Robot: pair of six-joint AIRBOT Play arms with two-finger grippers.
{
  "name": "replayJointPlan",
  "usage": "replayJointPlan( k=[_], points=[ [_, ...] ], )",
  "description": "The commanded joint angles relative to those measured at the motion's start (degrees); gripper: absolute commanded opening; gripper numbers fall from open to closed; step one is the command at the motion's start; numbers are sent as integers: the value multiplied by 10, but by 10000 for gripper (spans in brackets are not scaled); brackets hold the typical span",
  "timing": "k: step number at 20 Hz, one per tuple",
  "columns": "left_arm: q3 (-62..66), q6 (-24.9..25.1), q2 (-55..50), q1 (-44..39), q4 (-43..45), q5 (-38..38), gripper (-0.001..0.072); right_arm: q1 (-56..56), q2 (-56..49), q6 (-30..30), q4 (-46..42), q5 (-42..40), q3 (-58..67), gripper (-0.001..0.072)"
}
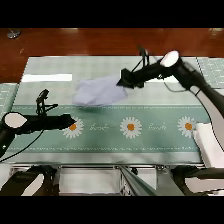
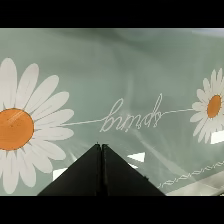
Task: Fold the shirts.
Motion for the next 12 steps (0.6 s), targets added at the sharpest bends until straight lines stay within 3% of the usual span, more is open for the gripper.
replayJointPlan(
  k=[1, 5, 9, 12],
  points=[
    [0, 1, -1, 0, -1, -1, 21, -13, -1, 83, -148, 148, 198, 22],
    [0, 1, 0, -1, -4, -11, 21, -71, 7, 119, -207, 300, 328, 22],
    [1, 1, 1, -1, -6, -17, 21, -188, 75, 146, -251, 408, 327, 22],
    [1, 1, 1, -1, -6, -17, 22, -291, 164, 143, -304, 422, 271, 22]
  ],
)
